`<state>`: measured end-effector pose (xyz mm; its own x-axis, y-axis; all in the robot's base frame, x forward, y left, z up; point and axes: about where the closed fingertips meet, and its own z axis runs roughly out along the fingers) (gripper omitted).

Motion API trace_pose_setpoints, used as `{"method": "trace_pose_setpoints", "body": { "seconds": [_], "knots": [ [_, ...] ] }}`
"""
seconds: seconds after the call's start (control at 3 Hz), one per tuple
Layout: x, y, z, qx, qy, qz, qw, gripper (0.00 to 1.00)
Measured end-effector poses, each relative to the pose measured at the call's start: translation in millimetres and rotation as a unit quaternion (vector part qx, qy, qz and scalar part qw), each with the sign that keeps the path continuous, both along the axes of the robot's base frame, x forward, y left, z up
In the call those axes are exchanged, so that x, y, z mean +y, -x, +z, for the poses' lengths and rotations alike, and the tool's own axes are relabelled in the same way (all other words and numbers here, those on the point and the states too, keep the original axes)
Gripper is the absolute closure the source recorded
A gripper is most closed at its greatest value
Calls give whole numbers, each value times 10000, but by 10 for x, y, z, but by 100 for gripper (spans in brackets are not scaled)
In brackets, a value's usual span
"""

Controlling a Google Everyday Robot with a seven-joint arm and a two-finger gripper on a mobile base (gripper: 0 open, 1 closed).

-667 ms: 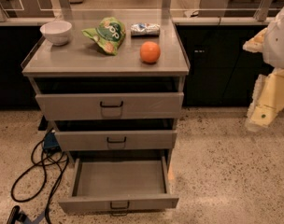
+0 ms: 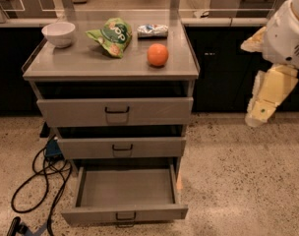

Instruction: Place orange into bottom drawer

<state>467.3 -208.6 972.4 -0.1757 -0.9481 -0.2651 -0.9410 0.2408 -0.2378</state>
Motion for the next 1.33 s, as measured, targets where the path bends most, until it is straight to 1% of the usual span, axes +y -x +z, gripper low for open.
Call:
{"method": "trace_pose_setpoints", "body": {
  "seconds": [0.33,0.67,1.0,1.33],
  "knots": [
    [100,-529,-145,97,-726,514,9960,0],
    [197,-1176,-318,67,-1397,721,9875,0],
    [166,-1454,-289,-129,-1599,687,9847,0],
    [166,-1457,-287,-134,-1598,686,9847,0]
  ]
}}
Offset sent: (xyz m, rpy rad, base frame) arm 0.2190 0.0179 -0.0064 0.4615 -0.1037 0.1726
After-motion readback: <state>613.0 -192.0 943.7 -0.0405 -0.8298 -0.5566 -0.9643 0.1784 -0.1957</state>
